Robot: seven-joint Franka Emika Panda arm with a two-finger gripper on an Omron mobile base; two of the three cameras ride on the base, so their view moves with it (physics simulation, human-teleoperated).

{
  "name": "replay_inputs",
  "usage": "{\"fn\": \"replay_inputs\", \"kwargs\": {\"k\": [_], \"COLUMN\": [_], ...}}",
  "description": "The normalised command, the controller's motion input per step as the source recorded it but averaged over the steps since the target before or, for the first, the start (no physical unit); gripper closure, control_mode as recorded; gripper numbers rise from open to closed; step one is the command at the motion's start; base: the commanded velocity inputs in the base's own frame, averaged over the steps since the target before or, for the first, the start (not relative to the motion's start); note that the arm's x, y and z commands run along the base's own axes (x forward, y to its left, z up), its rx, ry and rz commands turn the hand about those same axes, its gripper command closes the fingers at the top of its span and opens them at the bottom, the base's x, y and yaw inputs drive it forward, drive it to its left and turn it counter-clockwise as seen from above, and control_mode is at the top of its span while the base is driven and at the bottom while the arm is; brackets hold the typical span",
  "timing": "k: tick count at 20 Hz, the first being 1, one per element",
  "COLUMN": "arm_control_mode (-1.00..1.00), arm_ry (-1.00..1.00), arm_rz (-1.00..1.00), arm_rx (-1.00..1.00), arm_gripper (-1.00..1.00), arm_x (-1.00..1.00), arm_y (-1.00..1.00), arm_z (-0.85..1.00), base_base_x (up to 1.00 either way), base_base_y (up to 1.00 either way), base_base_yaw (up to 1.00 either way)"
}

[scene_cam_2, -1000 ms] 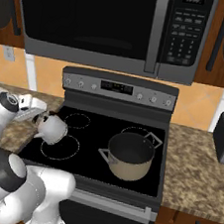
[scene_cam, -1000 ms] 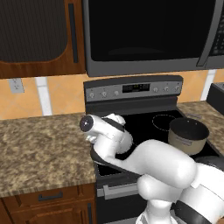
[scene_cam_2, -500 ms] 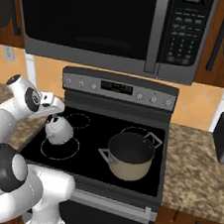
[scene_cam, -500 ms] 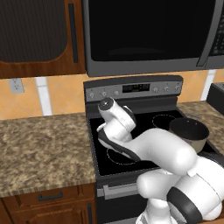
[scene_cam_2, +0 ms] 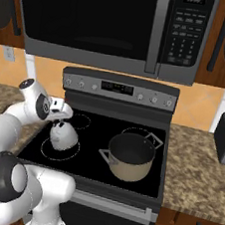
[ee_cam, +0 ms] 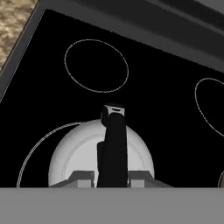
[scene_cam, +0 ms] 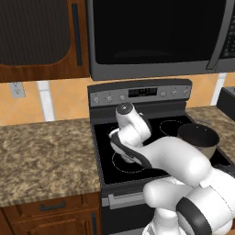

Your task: Pick the kettle from the counter and place it on a stove burner. Then turn the burner on.

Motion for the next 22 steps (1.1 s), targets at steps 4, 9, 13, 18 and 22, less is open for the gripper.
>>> {"fn": "replay_inputs", "kwargs": {"k": [4, 9, 13, 18, 22], "arm_control_mode": [-1.0, -1.0, -1.0, -1.0, -1.0], "arm_ry": [0.05, 0.09, 0.01, 0.0, 0.0], "arm_rz": [0.0, 0.0, 0.0, 0.0, 0.0], "arm_rx": [0.25, 0.25, 0.02, -0.05, -0.05], "arm_gripper": [1.0, 1.0, 1.0, 1.0, 1.0], "arm_x": [0.2, 0.19, 0.03, 0.01, 0.0], "arm_y": [0.0, 0.01, 0.0, 0.0, 0.0], "arm_z": [0.0, -0.05, -0.05, -0.24, -0.41], "base_base_x": [0.0, 0.0, 0.0, 0.0, 0.0], "base_base_y": [0.0, 0.0, 0.0, 0.0, 0.0], "base_base_yaw": [0.0, 0.0, 0.0, 0.0, 0.0]}}
